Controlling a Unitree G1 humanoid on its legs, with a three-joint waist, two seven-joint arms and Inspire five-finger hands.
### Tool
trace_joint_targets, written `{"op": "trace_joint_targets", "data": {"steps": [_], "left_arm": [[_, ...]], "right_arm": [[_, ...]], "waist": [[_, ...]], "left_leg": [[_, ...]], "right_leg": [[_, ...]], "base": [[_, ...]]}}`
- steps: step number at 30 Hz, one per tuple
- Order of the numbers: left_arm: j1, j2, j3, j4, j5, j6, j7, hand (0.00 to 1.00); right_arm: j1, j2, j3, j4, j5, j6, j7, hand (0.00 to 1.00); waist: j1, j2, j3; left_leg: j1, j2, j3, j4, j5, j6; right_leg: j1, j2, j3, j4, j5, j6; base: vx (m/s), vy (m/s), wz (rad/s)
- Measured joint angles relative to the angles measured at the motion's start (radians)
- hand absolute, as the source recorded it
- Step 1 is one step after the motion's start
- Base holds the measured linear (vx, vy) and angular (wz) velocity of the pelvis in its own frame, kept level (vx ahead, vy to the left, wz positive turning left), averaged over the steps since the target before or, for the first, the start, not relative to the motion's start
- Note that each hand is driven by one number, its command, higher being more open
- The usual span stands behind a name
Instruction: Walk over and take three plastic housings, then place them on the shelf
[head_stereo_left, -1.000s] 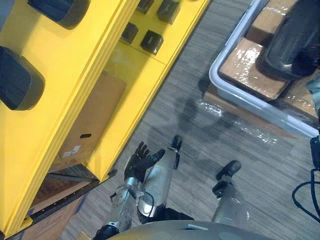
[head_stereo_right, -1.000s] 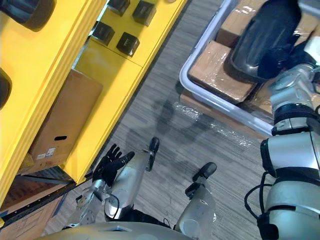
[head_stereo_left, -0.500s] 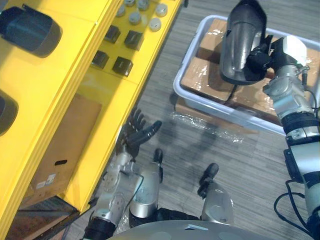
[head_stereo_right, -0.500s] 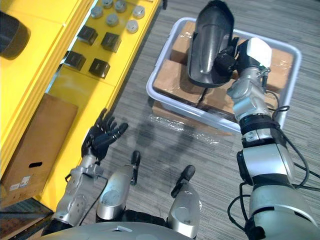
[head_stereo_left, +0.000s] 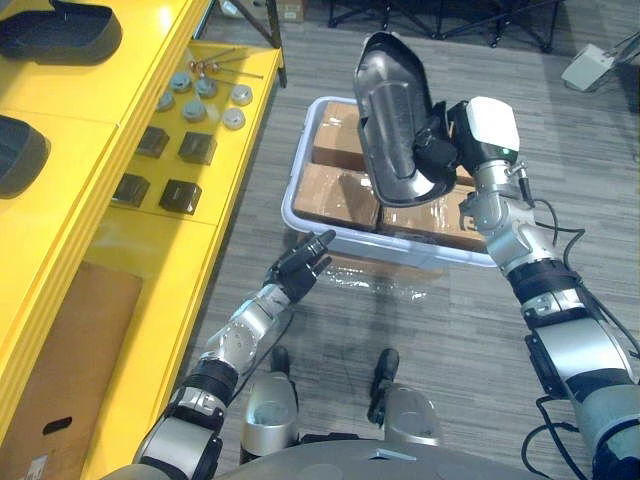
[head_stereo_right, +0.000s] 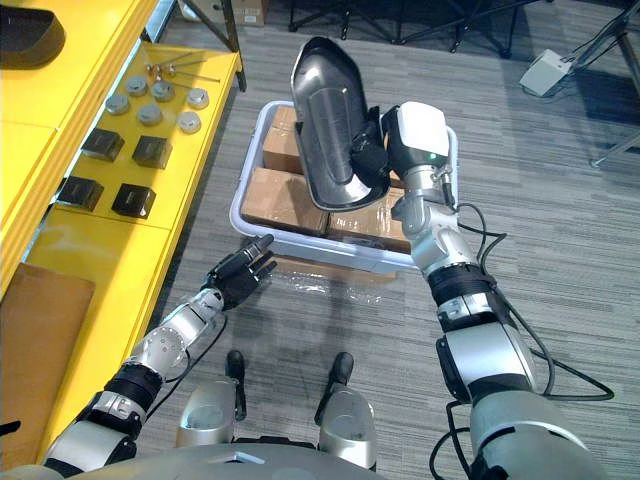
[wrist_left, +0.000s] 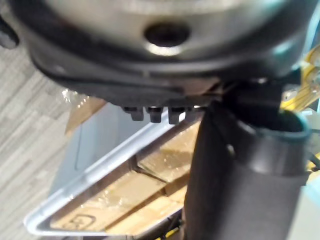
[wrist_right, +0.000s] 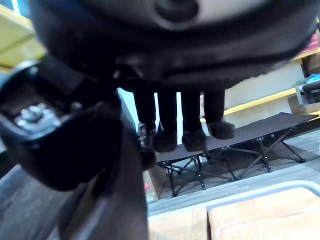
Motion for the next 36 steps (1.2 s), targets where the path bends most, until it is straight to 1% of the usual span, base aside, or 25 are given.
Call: {"op": "trace_joint_targets", "data": {"steps": [2,3,7,9,12,13,16,17,20,23,26,27,28,29,31,32,33,36], "left_arm": [[-0.026,0.015,0.005,-0.001,-0.013,-0.001,-0.021,1.0],[-0.033,0.017,0.005,-0.002,-0.013,-0.003,-0.025,1.0],[-0.056,0.015,0.002,-0.009,-0.001,-0.046,-0.057,1.0],[-0.056,0.014,-0.001,-0.023,-0.002,-0.063,-0.076,1.0],[-0.056,0.011,-0.012,-0.057,-0.004,-0.069,-0.105,1.0],[-0.056,0.01,-0.019,-0.064,-0.004,-0.066,-0.114,1.0],[-0.055,0.011,-0.053,-0.066,-0.004,-0.053,-0.155,1.0],[-0.055,0.011,-0.056,-0.068,-0.002,-0.039,-0.169,1.0],[-0.055,0.011,-0.077,-0.076,0.014,-0.018,-0.188,1.0],[-0.054,0.023,-0.097,-0.076,0.075,0.004,-0.208,1.0],[-0.054,0.024,-0.117,-0.076,0.11,0.01,-0.211,1.0],[-0.053,0.029,-0.122,-0.076,0.123,0.023,-0.211,1.0],[-0.053,0.033,-0.131,-0.076,0.158,0.031,-0.209,0.0],[-0.052,0.035,-0.137,-0.076,0.176,0.035,-0.207,0.0],[-0.052,0.046,-0.166,-0.077,0.274,0.048,-0.191,0.0],[-0.052,0.05,-0.175,-0.077,0.281,0.051,-0.181,0.0],[-0.052,0.052,-0.187,-0.078,0.309,0.059,-0.157,0.0],[-0.051,0.052,-0.215,-0.08,0.32,0.067,-0.07,0.0]], "right_arm": [[0.04,0.016,0.017,-0.027,-0.007,-0.031,0.0,0.0],[0.047,0.018,0.019,-0.028,-0.025,-0.041,0.001,0.0],[0.096,0.036,0.04,-0.043,-0.078,-0.088,0.022,0.0],[0.122,0.04,0.045,-0.062,-0.078,-0.102,0.026,0.0],[0.147,0.044,0.06,-0.069,-0.078,-0.114,0.04,0.0],[0.157,0.045,0.062,-0.069,-0.079,-0.119,0.04,0.0],[0.195,0.069,0.071,-0.069,-0.08,-0.124,0.043,0.0],[0.203,0.079,0.08,-0.069,-0.08,-0.126,0.044,0.0],[0.211,0.084,0.09,-0.069,-0.085,-0.134,0.045,0.0],[0.212,0.083,0.099,-0.069,-0.086,-0.14,0.045,0.0],[0.212,0.081,0.104,-0.069,-0.086,-0.142,0.045,0.0],[0.212,0.079,0.11,-0.069,-0.086,-0.142,0.045,0.0],[0.212,0.078,0.12,-0.069,-0.086,-0.142,0.045,0.0],[0.213,0.078,0.125,-0.069,-0.086,-0.142,0.045,0.0],[0.213,0.072,0.143,-0.069,-0.086,-0.142,0.045,0.0],[0.213,0.068,0.149,-0.069,-0.086,-0.142,0.045,0.0],[0.216,0.061,0.158,-0.069,-0.086,-0.142,0.045,0.0],[0.226,0.059,0.158,-0.069,-0.085,-0.141,0.045,0.0]], "waist": [[-0.002,-0.009,-0.028],[-0.002,-0.01,-0.03],[-0.008,-0.02,-0.056],[-0.01,-0.023,-0.062],[-0.012,-0.028,-0.068],[-0.012,-0.029,-0.07],[-0.01,-0.037,-0.105],[-0.011,-0.039,-0.114],[-0.013,-0.043,-0.123],[-0.013,-0.044,-0.127],[-0.012,-0.046,-0.131],[-0.012,-0.046,-0.135],[-0.012,-0.046,-0.141],[-0.012,-0.046,-0.145],[-0.01,-0.047,-0.157],[-0.01,-0.047,-0.159],[-0.01,-0.046,-0.163],[-0.008,-0.046,-0.173]], "left_leg": [[0.002,0.004,0.01,-0.005,0.003,-0.004],[0.006,0.004,0.012,-0.006,0.003,-0.005],[0.027,0.006,0.026,-0.01,0.003,-0.006],[0.033,0.005,0.032,-0.011,0.003,-0.007],[0.04,0.005,0.034,-0.012,0.003,-0.007],[0.044,0.005,0.036,-0.014,0.003,-0.007],[0.046,0.004,0.041,-0.027,0.005,-0.01],[0.048,0.004,0.043,-0.028,0.005,-0.011],[0.054,0.003,0.047,-0.032,0.005,-0.011],[0.066,0.001,0.052,-0.041,0.006,-0.011],[0.066,0.001,0.051,-0.041,0.006,-0.011],[0.066,0.001,0.05,-0.042,0.007,-0.011],[0.066,0.001,0.049,-0.042,0.007,-0.011],[0.066,0.001,0.048,-0.043,0.007,-0.011],[0.066,0.0,0.047,-0.044,0.007,-0.011],[0.066,0.0,0.046,-0.044,0.007,-0.011],[0.066,-0.001,0.045,-0.044,0.007,-0.011],[0.067,-0.003,0.042,-0.05,0.011,-0.01]], "right_leg": [[0.004,0.01,0.006,-0.024,0.013,-0.004],[0.007,0.012,0.009,-0.027,0.016,-0.005],[0.027,0.02,0.021,-0.051,0.029,-0.008],[0.033,0.02,0.025,-0.061,0.035,-0.006],[0.038,0.021,0.027,-0.061,0.036,-0.005],[0.041,0.021,0.028,-0.062,0.036,-0.005],[0.042,0.024,0.032,-0.08,0.043,-0.004],[0.041,0.024,0.035,-0.08,0.044,-0.004],[0.041,0.024,0.039,-0.08,0.045,-0.002],[0.045,0.024,0.05,-0.08,0.046,-0.001],[0.045,0.024,0.05,-0.081,0.046,-0.001],[0.045,0.024,0.05,-0.081,0.046,-0.001],[0.045,0.024,0.05,-0.081,0.046,-0.001],[0.045,0.024,0.05,-0.081,0.046,0.0],[0.045,0.024,0.05,-0.081,0.046,0.0],[0.045,0.024,0.05,-0.081,0.047,0.0],[0.045,0.023,0.05,-0.082,0.047,0.0],[0.045,0.022,0.048,-0.082,0.047,0.001]], "base": [[-0.04,-0.018,-0.14],[-0.04,-0.003,-0.16],[-0.04,0.001,-0.1],[-0.04,0.007,-0.09],[-0.03,0.011,-0.02],[-0.01,0.01,-0.03],[0.01,0.003,-0.03],[0.03,0.005,-0.06],[0.01,0.011,-0.04],[-0.02,0.013,-0.09],[0.0,0.0,0.0],[0.0,0.0,0.0],[0.0,0.0,0.0],[0.0,0.0,0.0],[0.0,0.0,0.0],[0.0,0.0,0.0],[0.0,0.0,0.0],[0.0,0.003,0.01]]}}
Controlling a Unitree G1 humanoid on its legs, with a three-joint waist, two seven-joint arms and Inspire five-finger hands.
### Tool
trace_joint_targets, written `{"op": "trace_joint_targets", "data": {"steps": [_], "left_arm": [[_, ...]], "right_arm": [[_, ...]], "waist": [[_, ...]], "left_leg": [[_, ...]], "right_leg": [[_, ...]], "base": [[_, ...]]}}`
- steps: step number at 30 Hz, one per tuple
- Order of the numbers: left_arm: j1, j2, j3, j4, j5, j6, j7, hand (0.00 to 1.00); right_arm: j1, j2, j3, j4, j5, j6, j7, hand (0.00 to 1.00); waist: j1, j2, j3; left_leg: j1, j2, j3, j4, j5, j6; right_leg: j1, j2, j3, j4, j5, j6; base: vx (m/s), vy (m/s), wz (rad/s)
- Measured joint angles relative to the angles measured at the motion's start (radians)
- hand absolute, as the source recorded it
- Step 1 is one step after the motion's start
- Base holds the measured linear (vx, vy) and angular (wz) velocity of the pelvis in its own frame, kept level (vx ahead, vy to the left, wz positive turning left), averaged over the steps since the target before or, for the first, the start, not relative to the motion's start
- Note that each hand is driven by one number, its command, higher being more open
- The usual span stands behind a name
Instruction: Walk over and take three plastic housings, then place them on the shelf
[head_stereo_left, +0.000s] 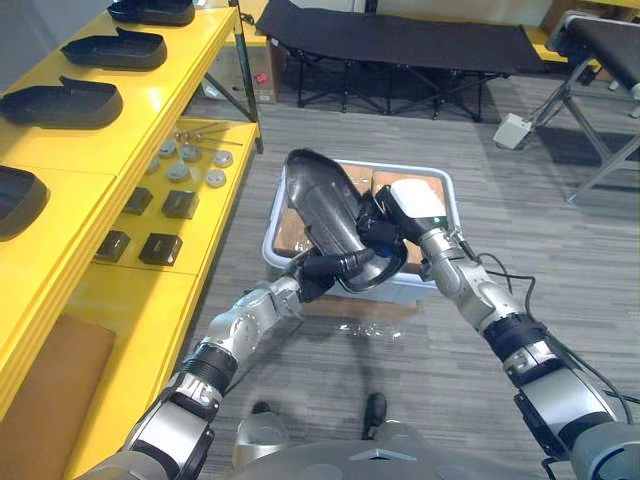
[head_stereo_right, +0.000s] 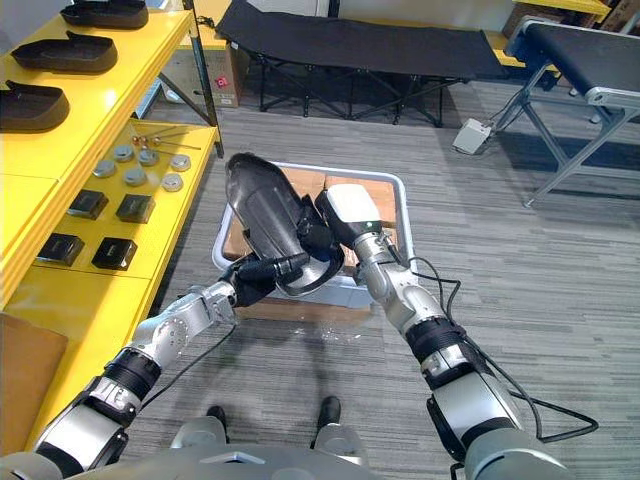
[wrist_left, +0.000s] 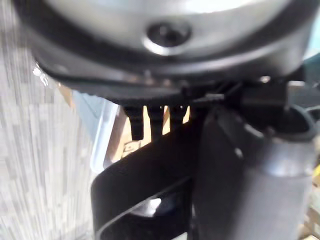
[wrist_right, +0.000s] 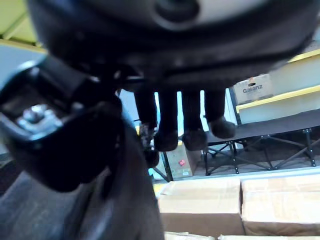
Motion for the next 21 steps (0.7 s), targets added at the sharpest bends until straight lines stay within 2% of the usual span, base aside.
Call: {"op": "trace_joint_targets", "data": {"steps": [5,8,11,20,21], "left_arm": [[0.009,-0.011,-0.003,-0.014,0.014,-0.009,0.107,0.0],[0.043,-0.037,-0.018,-0.049,0.036,-0.084,0.176,0.0],[0.053,-0.07,-0.02,-0.053,0.065,-0.129,0.224,0.0],[0.155,-0.11,-0.02,-0.121,0.064,-0.234,0.276,0.0],[0.165,-0.116,-0.019,-0.122,0.064,-0.252,0.278,0.0]], "right_arm": [[0.031,0.004,-0.005,-0.069,0.028,0.001,-0.008,0.0],[0.068,0.021,-0.041,-0.118,0.051,0.007,-0.012,0.0],[0.114,0.052,-0.087,-0.137,0.079,0.021,-0.014,0.0],[0.281,0.13,-0.147,-0.258,0.15,0.032,-0.093,0.0],[0.302,0.152,-0.152,-0.272,0.165,0.043,-0.102,1.0]], "waist": [[-0.005,0.0,-0.003],[-0.012,0.0,-0.004],[-0.011,0.001,-0.007],[-0.029,0.003,-0.014],[-0.028,0.004,-0.015]], "left_leg": [[0.004,-0.002,0.0,-0.01,0.005,-0.001],[0.007,-0.004,0.001,-0.012,0.005,-0.001],[0.017,-0.007,0.006,-0.023,0.006,0.0],[0.041,-0.009,0.024,-0.049,0.009,0.0],[0.044,-0.009,0.024,-0.055,0.013,0.0]], "right_leg": [[-0.002,0.0,0.002,0.0,0.0,0.0],[-0.001,-0.002,0.003,0.0,0.0,0.0],[0.002,-0.004,0.006,0.0,0.0,0.0],[0.003,-0.005,0.014,0.0,-0.002,0.001],[0.004,-0.005,0.014,0.0,-0.002,0.001]], "base": [[0.0,0.0,0.0],[0.0,0.0,0.0],[0.0,0.005,-0.01],[0.0,0.005,-0.04],[0.0,0.0,0.0]]}}
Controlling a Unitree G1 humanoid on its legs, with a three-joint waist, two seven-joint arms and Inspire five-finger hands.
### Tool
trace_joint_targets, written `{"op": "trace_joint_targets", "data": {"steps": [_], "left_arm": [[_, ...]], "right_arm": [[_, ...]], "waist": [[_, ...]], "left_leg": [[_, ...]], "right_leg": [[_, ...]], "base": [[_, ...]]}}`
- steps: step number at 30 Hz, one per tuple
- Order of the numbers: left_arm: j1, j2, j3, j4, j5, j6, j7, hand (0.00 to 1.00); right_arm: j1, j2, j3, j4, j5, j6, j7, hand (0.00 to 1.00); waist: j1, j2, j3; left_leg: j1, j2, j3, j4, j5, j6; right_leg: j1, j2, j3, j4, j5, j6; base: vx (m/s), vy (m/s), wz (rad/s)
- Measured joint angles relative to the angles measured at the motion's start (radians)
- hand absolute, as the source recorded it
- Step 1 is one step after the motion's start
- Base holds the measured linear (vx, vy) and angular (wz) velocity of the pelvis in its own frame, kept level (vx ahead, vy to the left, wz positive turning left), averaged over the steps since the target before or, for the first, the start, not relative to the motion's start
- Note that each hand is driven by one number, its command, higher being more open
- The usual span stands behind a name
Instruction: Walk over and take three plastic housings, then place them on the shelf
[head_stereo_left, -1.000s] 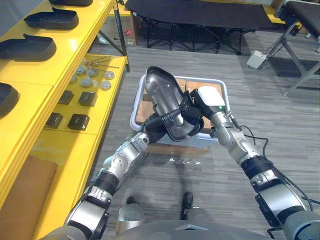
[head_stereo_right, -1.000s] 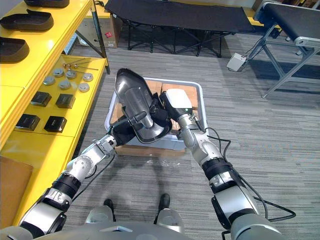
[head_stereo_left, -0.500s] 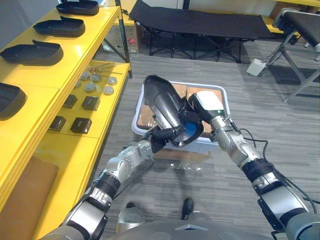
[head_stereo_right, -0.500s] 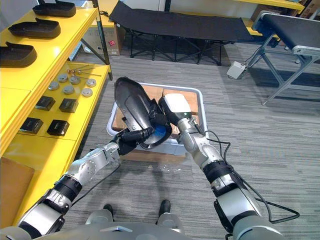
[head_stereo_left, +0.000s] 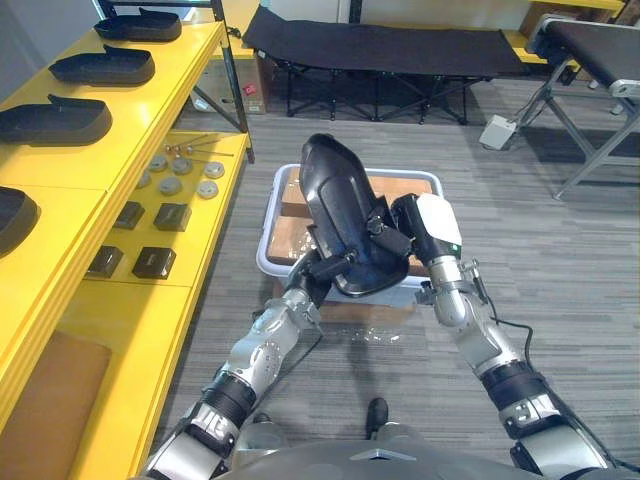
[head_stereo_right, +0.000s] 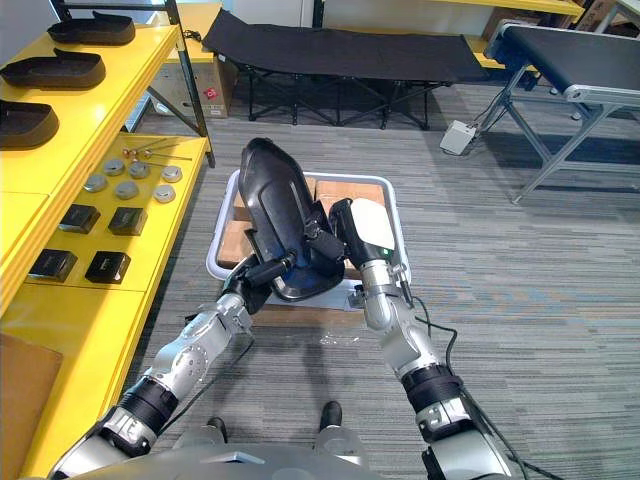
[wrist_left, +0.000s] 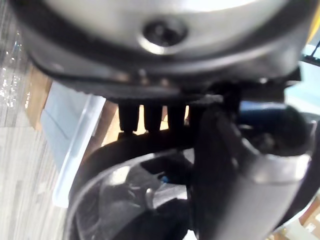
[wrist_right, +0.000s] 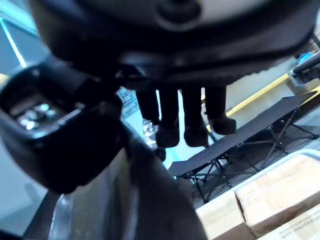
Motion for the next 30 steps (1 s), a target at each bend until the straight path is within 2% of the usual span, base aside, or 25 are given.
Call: {"op": "trace_joint_targets", "data": {"steps": [4,7,9,12,16,20,27,30], "left_arm": [[0.039,-0.007,0.021,-0.026,0.0,-0.034,0.007,0.0],[0.127,-0.062,0.117,-0.119,-0.005,-0.036,0.019,0.0],[0.134,-0.092,0.181,-0.154,-0.031,-0.037,0.047,0.0],[0.15,-0.113,0.27,-0.223,-0.03,-0.075,0.072,0.0],[0.25,-0.105,0.285,-0.374,0.124,-0.096,0.076,0.0],[0.34,-0.103,0.302,-0.441,0.27,-0.096,0.095,0.0],[0.464,-0.107,0.385,-0.444,0.531,-0.097,0.268,0.0],[0.468,-0.11,0.416,-0.451,0.636,-0.118,0.355,0.0]], "right_arm": [[0.041,0.071,-0.009,-0.011,0.068,0.001,-0.045,1.0],[0.102,0.115,0.018,-0.089,0.157,-0.038,-0.083,1.0],[0.136,0.119,0.052,-0.119,0.18,-0.056,-0.083,1.0],[0.185,0.16,0.075,-0.124,0.218,-0.07,-0.085,1.0],[0.221,0.188,0.075,-0.179,0.3,-0.069,-0.107,1.0],[0.271,0.19,0.046,-0.273,0.361,-0.064,-0.123,1.0],[0.372,0.195,-0.111,-0.313,0.5,-0.046,-0.204,1.0],[0.432,0.196,-0.132,-0.316,0.63,-0.066,-0.172,1.0]], "waist": [[-0.002,0.0,-0.001],[-0.003,0.002,-0.003],[-0.001,0.001,-0.006],[-0.001,0.002,-0.017],[0.005,0.003,-0.035],[0.005,0.006,-0.038],[0.001,0.022,-0.06],[0.0,0.035,-0.073]], "left_leg": [[0.01,-0.002,0.003,-0.026,0.015,-0.002],[0.008,0.001,0.005,-0.029,0.015,-0.004],[0.008,0.0,0.005,-0.031,0.016,-0.005],[0.008,0.0,0.003,-0.035,0.016,-0.005],[0.006,-0.005,-0.001,-0.041,0.017,-0.005],[0.006,-0.006,-0.003,-0.041,0.016,-0.004],[0.005,-0.001,0.004,-0.044,0.015,-0.006],[0.003,0.0,0.006,-0.044,0.015,-0.006]], "right_leg": [[-0.003,0.001,-0.004,0.0,-0.003,-0.001],[-0.007,0.005,-0.006,0.0,-0.004,-0.004],[-0.007,0.005,-0.008,0.0,-0.004,-0.004],[-0.009,0.004,-0.011,0.0,-0.006,-0.004],[-0.007,0.0,-0.028,0.0,-0.008,-0.003],[-0.008,-0.001,-0.033,0.0,-0.009,-0.002],[-0.014,0.003,-0.034,-0.006,-0.016,-0.005],[-0.017,0.005,-0.033,-0.006,-0.017,-0.006]], "base": [[0.0,-0.001,-0.01],[0.0,-0.001,-0.01],[0.0,0.0,0.0],[0.0,0.0,0.0],[0.01,0.014,0.06],[0.0,0.005,0.01],[0.0,0.0,0.0],[0.0,0.0,0.0]]}}
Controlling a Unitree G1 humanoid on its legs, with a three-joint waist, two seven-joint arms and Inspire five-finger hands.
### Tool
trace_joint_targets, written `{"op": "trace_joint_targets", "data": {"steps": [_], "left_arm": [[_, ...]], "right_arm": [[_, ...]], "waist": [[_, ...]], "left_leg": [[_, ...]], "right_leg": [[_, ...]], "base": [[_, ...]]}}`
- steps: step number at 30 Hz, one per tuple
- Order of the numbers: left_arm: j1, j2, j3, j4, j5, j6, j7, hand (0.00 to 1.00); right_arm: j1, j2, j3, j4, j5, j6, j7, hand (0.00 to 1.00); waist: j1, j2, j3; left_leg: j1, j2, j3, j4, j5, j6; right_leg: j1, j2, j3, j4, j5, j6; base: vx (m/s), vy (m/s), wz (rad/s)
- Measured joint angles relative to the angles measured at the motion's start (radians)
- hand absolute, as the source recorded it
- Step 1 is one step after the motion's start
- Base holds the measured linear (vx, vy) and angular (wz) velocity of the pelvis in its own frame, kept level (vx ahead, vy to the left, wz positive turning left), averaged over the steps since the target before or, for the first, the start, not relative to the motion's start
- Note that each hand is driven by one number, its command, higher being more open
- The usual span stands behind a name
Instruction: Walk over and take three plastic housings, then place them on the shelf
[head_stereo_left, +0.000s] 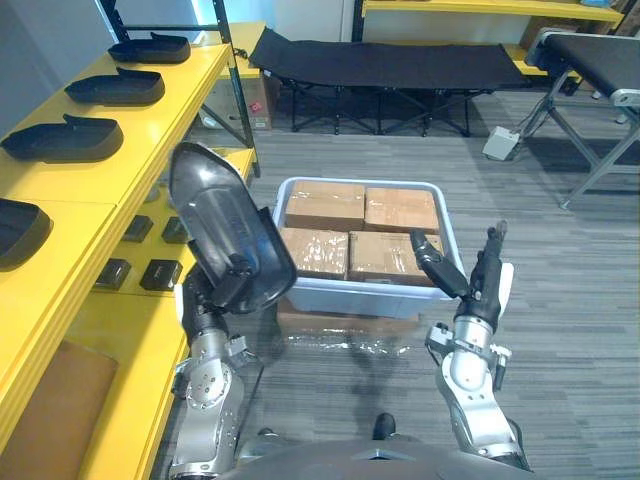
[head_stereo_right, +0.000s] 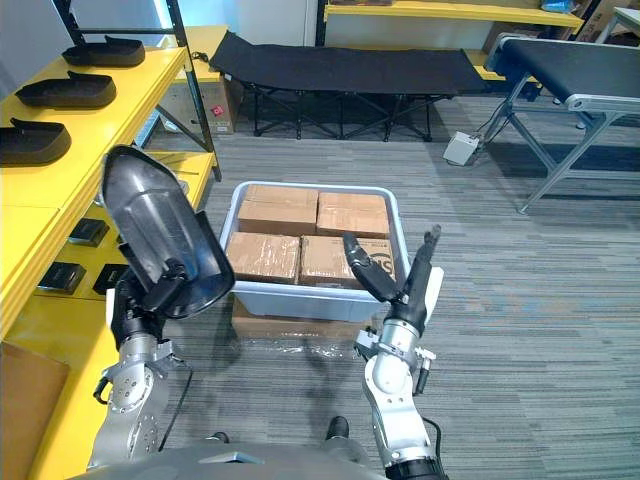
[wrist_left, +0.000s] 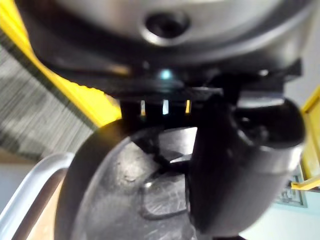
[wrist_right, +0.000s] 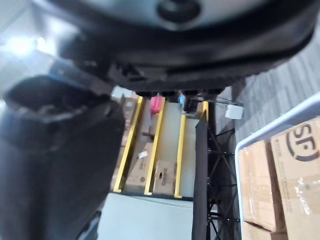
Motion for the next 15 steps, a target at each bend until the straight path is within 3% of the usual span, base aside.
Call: {"op": "trace_joint_targets", "data": {"steps": [7,11,15], "left_arm": [[0.001,-0.003,0.007,-0.103,-0.006,-0.156,0.013,0.0],[0.003,-0.003,0.008,-0.136,-0.006,-0.2,0.008,0.0],[0.015,-0.004,0.008,-0.146,-0.008,-0.205,0.014,0.0]], "right_arm": [[0.112,0.019,-0.021,0.006,0.113,0.016,0.126,1.0],[0.115,0.022,-0.031,0.023,0.143,0.018,0.175,1.0],[0.107,0.021,-0.031,0.023,0.182,0.018,0.237,1.0]], "waist": [[-0.006,0.005,-0.007],[-0.022,0.008,-0.009],[-0.022,0.013,-0.015]], "left_leg": [[-0.013,0.0,0.005,0.002,-0.001,-0.001],[-0.013,0.0,0.014,0.002,-0.001,0.0],[-0.013,0.0,0.017,0.004,-0.002,0.001]], "right_leg": [[-0.015,0.0,0.004,0.0,-0.001,-0.002],[-0.022,0.0,0.014,0.0,0.001,0.0],[-0.025,0.001,0.021,0.0,0.002,0.001]], "base": [[0.0,0.004,-0.02],[0.01,0.01,-0.08],[0.0,0.006,-0.05]]}}
